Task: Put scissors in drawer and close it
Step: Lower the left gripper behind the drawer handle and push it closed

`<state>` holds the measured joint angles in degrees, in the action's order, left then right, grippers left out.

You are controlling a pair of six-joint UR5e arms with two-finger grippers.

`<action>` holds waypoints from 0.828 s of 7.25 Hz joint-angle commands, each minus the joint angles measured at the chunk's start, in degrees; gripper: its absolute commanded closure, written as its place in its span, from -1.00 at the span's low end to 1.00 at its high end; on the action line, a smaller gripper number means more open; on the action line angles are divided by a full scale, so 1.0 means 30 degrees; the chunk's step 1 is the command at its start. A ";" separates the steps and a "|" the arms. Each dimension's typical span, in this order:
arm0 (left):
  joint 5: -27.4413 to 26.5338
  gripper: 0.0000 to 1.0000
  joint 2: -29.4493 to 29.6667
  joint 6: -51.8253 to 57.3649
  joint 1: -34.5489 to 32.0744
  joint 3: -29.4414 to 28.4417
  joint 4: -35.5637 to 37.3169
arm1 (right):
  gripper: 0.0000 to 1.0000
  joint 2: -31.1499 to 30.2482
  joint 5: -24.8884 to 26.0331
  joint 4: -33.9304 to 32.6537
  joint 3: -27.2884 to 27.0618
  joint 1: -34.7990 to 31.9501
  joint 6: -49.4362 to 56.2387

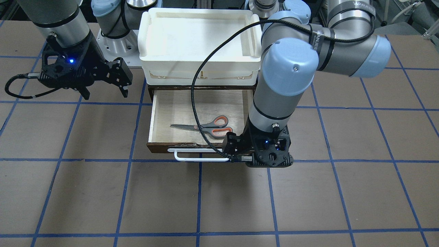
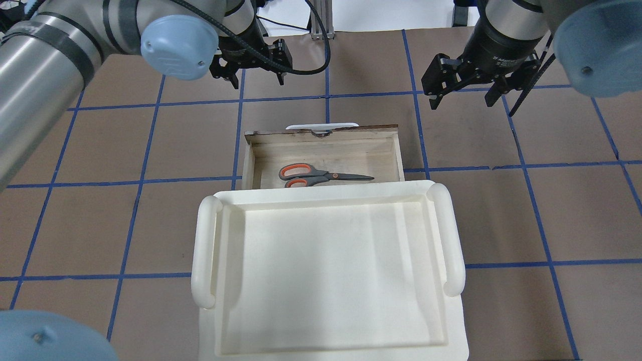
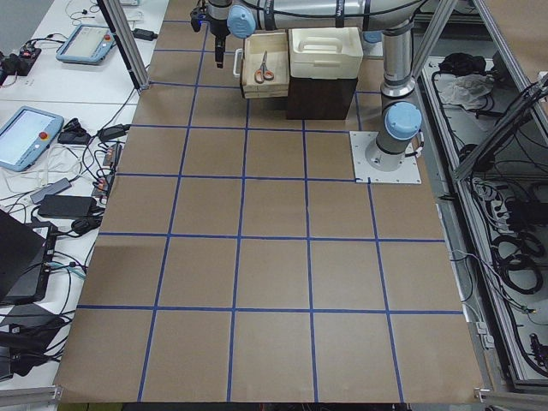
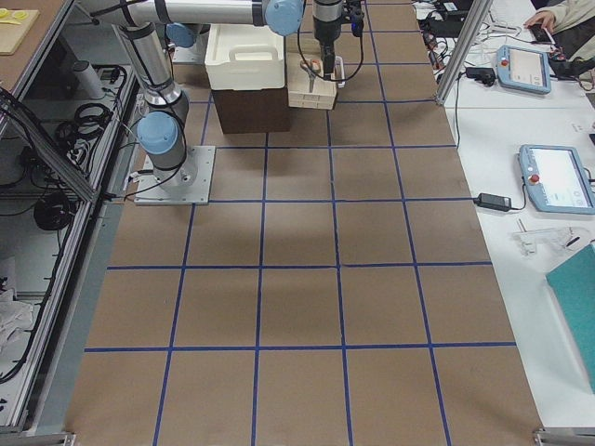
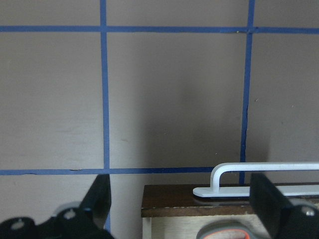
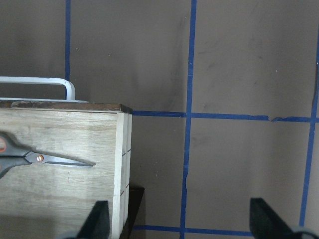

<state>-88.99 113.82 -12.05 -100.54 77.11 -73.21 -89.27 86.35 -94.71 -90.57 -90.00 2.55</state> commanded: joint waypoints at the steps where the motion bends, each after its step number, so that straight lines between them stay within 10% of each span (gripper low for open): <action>1: 0.0073 -1.00 0.1692 -0.0437 -0.0790 -0.0362 0.0174 | -1.00 0.0049 -0.0131 -0.0013 0.0013 0.0000 -0.0029; 6: 0.1274 -1.00 0.3102 -0.0903 -0.1405 -0.0420 0.0174 | -1.00 0.0021 -0.0161 -0.0013 -0.0190 0.0000 0.0000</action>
<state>-85.13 122.28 -14.20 -104.01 75.99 -73.01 -89.09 85.98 -94.68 -90.75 -90.00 2.54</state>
